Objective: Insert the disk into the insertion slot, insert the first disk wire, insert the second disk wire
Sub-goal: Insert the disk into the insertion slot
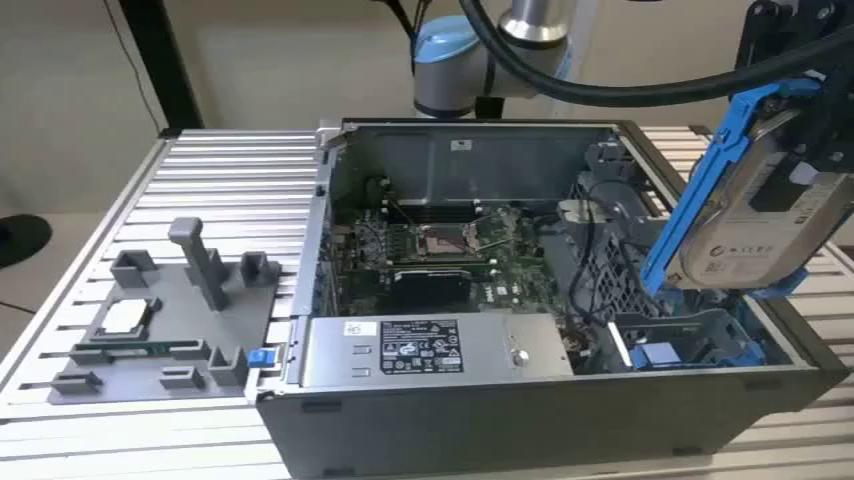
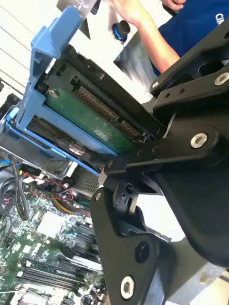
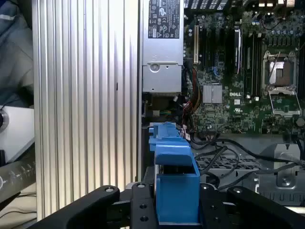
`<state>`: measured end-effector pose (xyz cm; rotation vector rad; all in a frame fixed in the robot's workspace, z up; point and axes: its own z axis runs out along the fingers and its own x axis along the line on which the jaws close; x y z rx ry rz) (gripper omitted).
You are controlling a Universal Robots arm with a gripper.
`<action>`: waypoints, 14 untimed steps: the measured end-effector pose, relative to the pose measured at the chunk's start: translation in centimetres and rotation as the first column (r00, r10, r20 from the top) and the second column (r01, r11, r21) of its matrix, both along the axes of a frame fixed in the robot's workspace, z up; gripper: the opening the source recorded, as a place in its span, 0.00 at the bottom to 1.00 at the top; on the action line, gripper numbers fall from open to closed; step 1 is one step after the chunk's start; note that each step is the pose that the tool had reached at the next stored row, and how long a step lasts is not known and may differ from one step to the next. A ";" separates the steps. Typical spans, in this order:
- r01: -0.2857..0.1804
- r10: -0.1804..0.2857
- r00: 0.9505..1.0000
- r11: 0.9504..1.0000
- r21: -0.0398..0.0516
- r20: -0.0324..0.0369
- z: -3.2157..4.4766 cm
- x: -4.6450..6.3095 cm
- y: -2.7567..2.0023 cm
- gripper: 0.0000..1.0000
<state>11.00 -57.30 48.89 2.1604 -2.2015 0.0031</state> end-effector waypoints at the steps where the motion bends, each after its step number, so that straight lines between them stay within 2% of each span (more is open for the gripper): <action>1: 0.000 0.000 1.000 1.000 0.000 0.000 0.00 0.0 0.00 0.00; 7: 0.000 0.000 1.000 1.000 -0.002 0.000 0.00 0.0 0.00 0.00; 9: 0.000 0.000 1.000 1.000 -0.009 0.000 0.00 0.0 0.00 0.00; 14: 0.000 0.000 1.000 1.000 -0.009 0.000 -0.14 0.0 0.00 0.00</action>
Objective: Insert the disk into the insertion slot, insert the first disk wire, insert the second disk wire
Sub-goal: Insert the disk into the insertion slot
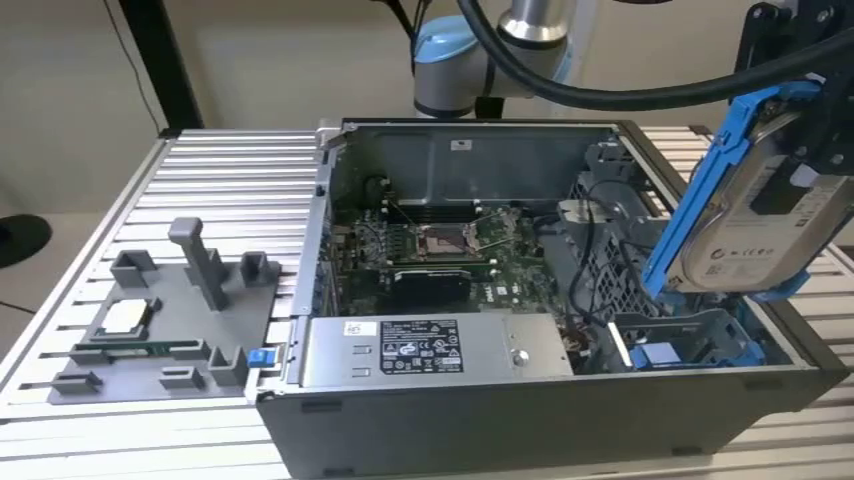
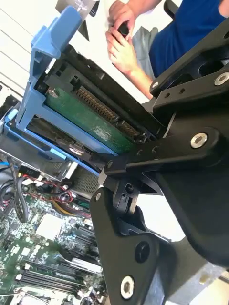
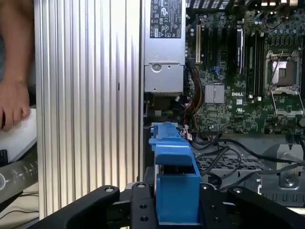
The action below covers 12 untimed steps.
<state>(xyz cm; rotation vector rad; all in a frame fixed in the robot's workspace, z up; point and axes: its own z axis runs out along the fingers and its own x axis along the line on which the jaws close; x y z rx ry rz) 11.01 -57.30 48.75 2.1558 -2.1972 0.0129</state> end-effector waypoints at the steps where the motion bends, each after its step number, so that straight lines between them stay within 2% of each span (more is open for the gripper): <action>1: 0.000 0.000 1.000 1.000 0.000 0.000 -0.06 0.0 0.00 0.00; 12: 0.000 0.000 1.000 1.000 0.000 0.000 -0.89 0.0 0.00 0.00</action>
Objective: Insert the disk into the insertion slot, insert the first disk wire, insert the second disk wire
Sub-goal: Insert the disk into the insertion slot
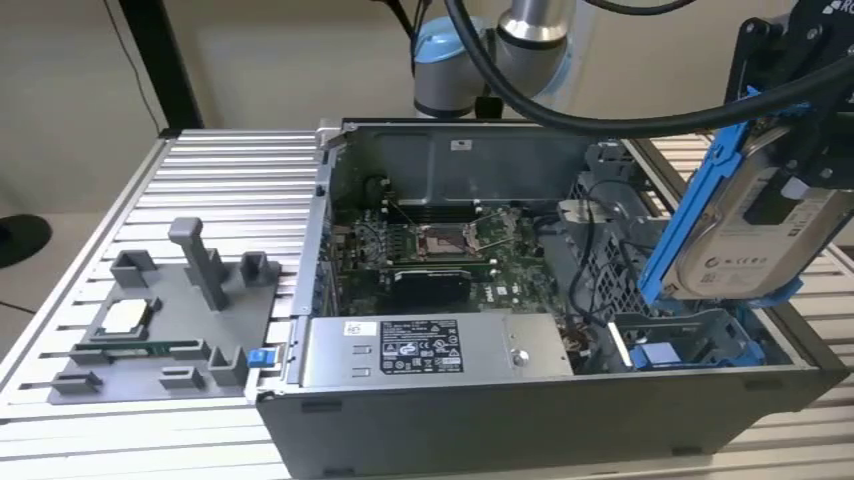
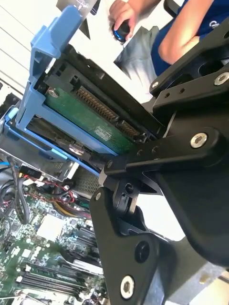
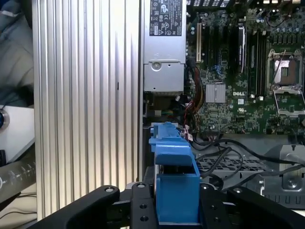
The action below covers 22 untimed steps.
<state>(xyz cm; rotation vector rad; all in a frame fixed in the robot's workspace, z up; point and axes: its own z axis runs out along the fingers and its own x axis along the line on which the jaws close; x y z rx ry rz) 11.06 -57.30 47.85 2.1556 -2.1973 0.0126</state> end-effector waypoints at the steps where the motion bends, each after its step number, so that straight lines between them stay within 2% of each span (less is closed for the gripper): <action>1: 0.000 0.000 1.000 1.000 0.000 0.000 -0.08 0.0 0.00 0.00; 22: 0.000 0.000 1.000 1.000 0.000 -0.001 -1.68 0.2 0.00 0.00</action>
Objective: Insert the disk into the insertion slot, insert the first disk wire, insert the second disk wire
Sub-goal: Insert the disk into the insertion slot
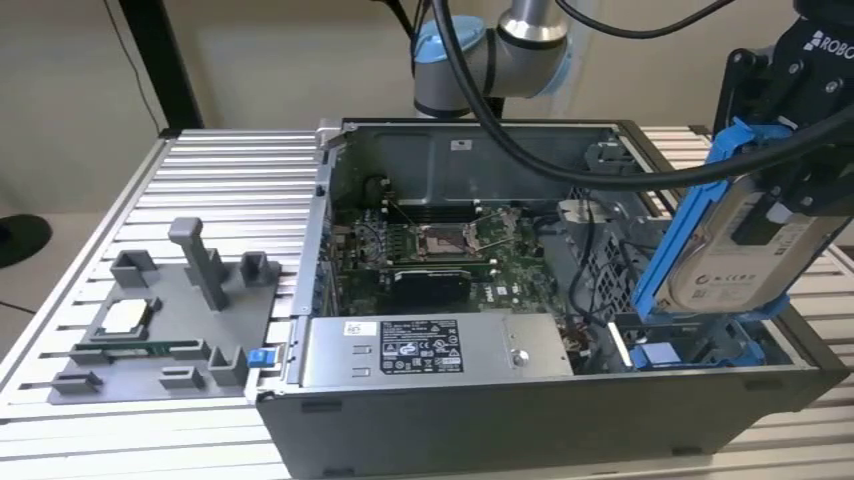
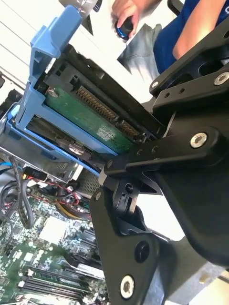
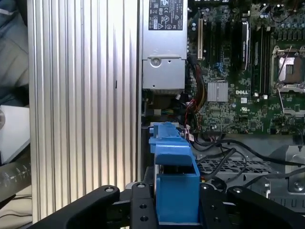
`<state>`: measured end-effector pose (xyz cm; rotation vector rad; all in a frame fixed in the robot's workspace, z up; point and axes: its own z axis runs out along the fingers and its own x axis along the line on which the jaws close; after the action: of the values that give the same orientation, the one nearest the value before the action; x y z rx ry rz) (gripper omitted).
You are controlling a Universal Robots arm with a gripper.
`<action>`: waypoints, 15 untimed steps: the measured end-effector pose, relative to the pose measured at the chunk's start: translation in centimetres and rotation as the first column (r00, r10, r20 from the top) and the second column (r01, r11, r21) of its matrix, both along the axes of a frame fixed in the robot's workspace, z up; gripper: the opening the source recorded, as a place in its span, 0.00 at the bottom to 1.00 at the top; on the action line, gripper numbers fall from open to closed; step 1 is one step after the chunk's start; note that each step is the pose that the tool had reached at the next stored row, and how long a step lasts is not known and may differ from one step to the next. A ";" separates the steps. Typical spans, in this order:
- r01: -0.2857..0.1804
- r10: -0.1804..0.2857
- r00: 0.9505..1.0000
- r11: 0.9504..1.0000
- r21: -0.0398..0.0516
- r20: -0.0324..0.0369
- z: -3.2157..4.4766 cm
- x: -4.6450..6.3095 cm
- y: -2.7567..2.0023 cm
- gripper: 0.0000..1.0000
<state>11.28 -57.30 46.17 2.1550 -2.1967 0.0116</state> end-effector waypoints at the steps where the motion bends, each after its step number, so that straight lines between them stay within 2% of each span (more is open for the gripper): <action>1: 0.000 0.000 1.000 1.000 0.000 0.000 -0.07 0.0 0.00 0.00; 15: 0.000 0.000 1.000 1.000 0.000 -0.001 -1.10 0.1 0.00 0.00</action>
<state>11.36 -57.29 45.07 2.1551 -2.1966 0.0104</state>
